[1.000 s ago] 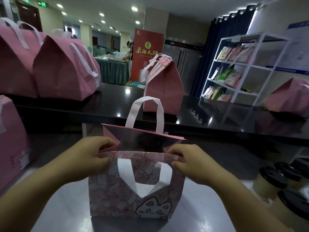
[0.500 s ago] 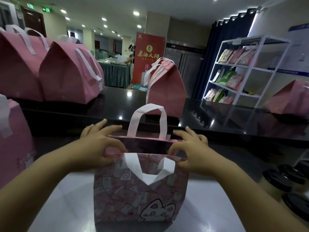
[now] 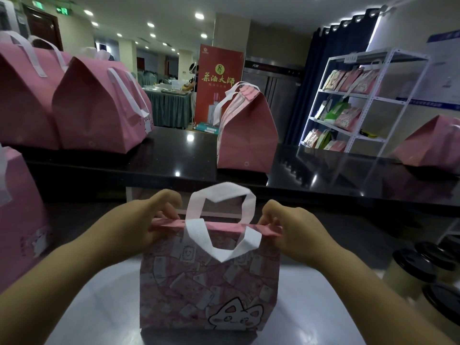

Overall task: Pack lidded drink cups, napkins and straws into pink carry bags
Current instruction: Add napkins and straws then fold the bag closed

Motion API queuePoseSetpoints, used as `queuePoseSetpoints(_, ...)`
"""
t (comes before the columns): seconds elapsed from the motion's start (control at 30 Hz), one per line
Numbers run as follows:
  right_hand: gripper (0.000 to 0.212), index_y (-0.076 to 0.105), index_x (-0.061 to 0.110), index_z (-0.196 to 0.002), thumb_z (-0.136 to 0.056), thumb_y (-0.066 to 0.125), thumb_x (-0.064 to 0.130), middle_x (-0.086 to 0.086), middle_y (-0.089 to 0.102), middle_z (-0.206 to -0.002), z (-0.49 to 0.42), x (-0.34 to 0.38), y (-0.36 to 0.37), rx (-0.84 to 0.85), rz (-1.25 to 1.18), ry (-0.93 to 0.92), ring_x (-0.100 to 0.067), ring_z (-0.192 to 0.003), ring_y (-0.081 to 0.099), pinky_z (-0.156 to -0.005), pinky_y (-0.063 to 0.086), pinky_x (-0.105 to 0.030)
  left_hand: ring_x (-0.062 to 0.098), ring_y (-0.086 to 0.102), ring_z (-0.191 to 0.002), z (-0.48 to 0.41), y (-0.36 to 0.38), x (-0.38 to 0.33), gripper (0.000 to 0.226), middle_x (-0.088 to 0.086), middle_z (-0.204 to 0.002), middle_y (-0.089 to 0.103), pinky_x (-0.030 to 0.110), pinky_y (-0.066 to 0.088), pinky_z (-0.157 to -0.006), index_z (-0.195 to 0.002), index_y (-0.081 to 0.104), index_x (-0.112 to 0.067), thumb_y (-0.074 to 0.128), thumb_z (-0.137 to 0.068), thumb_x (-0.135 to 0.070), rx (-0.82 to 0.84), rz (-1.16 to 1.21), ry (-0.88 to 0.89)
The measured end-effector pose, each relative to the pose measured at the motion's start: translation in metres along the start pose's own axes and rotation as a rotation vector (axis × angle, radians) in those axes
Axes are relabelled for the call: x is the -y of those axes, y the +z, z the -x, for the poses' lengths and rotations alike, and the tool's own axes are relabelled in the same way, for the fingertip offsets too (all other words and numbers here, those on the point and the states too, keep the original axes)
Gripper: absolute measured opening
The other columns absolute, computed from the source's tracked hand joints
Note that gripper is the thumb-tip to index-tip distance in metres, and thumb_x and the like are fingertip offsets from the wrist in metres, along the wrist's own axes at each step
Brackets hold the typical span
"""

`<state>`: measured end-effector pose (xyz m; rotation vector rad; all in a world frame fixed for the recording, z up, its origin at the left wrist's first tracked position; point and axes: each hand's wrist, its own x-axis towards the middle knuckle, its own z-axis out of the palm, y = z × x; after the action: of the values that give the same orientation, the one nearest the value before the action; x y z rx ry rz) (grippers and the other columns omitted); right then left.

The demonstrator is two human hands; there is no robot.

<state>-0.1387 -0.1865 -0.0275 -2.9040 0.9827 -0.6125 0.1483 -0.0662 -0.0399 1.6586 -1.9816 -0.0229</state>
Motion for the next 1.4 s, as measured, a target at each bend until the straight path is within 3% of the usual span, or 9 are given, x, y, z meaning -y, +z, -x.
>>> queuePoseSetpoints(0.13,0.038,0.063,0.024,-0.097,-0.067,0.081,0.008,0.006,0.071,-0.09,0.003,0.001,0.004,-0.063,0.021,-0.136,-0.016,-0.072,0.067,-0.055,0.054,-0.027,0.007,0.065,-0.077,0.004,-0.001,0.002,0.036,-0.022,-0.088,0.06,0.011,0.05,-0.064,-0.093,0.064,-0.03,0.081,-0.066,-0.014,-0.048,-0.103,0.142)
queuePoseSetpoints(0.3,0.027,0.072,0.023,-0.101,-0.075,0.076,0.014,0.003,0.069,-0.101,0.006,-0.002,0.004,-0.002,0.072,-0.227,-0.019,-0.08,0.064,-0.062,0.054,-0.038,0.006,0.066,-0.076,0.009,-0.003,0.003,0.032,-0.005,-0.094,0.069,0.016,0.055,-0.062,-0.089,0.071,-0.021,0.085,-0.06,-0.017,0.038,-0.258,0.328)
queuePoseSetpoints(0.47,0.021,0.071,0.028,-0.098,-0.08,0.061,0.033,0.009,0.066,-0.099,0.005,0.002,-0.002,0.078,0.173,-0.235,-0.013,-0.081,0.06,-0.066,0.047,-0.031,0.007,0.064,-0.076,0.009,-0.001,0.001,0.027,-0.006,-0.093,0.068,0.02,0.055,-0.061,-0.092,0.07,-0.022,0.08,-0.067,-0.022,0.026,-0.278,0.299)
queuePoseSetpoints(0.6,0.024,0.064,0.027,-0.109,-0.086,0.06,0.036,0.011,0.066,-0.099,-0.015,0.011,0.001,0.048,0.11,-0.131,-0.014,-0.086,0.061,-0.075,0.047,-0.032,-0.007,0.046,-0.068,-0.007,0.004,-0.007,0.027,-0.015,-0.086,0.058,0.007,0.038,-0.06,-0.1,0.065,-0.027,0.072,-0.075,-0.031,-0.01,-0.189,0.199)
queuePoseSetpoints(0.7,0.031,0.064,0.03,-0.11,-0.085,0.059,0.048,0.012,0.063,-0.105,-0.027,0.023,0.011,0.04,0.059,-0.115,-0.011,-0.091,0.059,-0.08,0.049,-0.032,-0.004,0.043,-0.084,-0.019,0.017,-0.006,0.032,-0.019,-0.102,0.055,0.012,0.039,-0.071,-0.111,0.06,-0.038,0.058,-0.082,-0.05,-0.014,-0.178,0.104)
queuePoseSetpoints(0.87,0.04,0.063,0.026,-0.108,-0.084,0.055,0.056,0.007,0.059,-0.101,-0.034,0.036,0.033,-0.003,0.117,-0.1,-0.013,-0.088,0.052,-0.073,0.04,-0.028,0.005,0.048,-0.081,-0.024,0.031,-0.012,0.042,-0.021,-0.091,0.052,0.02,0.043,-0.062,-0.103,0.059,-0.039,0.052,-0.072,-0.067,-0.001,-0.241,0.078)
queuePoseSetpoints(1.07,0.022,0.067,0.017,-0.106,-0.088,0.062,0.028,0.002,0.063,-0.103,-0.029,0.029,0.033,0.006,0.022,-0.139,-0.02,-0.093,0.056,-0.078,0.048,-0.038,0.002,0.049,-0.073,-0.022,0.031,-0.01,0.02,-0.018,-0.081,0.053,0.01,0.036,-0.06,-0.087,0.065,-0.029,0.063,-0.079,-0.047,-0.001,-0.156,0.039)
queuePoseSetpoints(1.23,0.025,0.063,0.021,-0.098,-0.09,0.055,0.043,0.007,0.059,-0.095,-0.016,0.005,0.019,0.02,0.131,-0.02,-0.012,-0.084,0.054,-0.071,0.047,-0.026,0.001,0.052,-0.077,-0.015,0.022,0.001,0.019,-0.014,-0.091,0.058,0.007,0.039,-0.068,-0.096,0.067,-0.027,0.065,-0.08,-0.037,0.002,-0.139,-0.028)
queuePoseSetpoints(1.4,0.006,0.062,0.024,-0.092,-0.089,0.06,0.02,0.013,0.055,-0.089,-0.007,-0.009,0.011,0.086,-0.136,0.104,-0.006,-0.084,0.054,-0.076,0.05,-0.024,0.001,0.057,-0.075,-0.009,0.015,0.001,0.016,-0.018,-0.084,0.058,0.009,0.042,-0.066,-0.095,0.069,-0.024,0.069,-0.079,-0.02,-0.009,-0.051,-0.091)
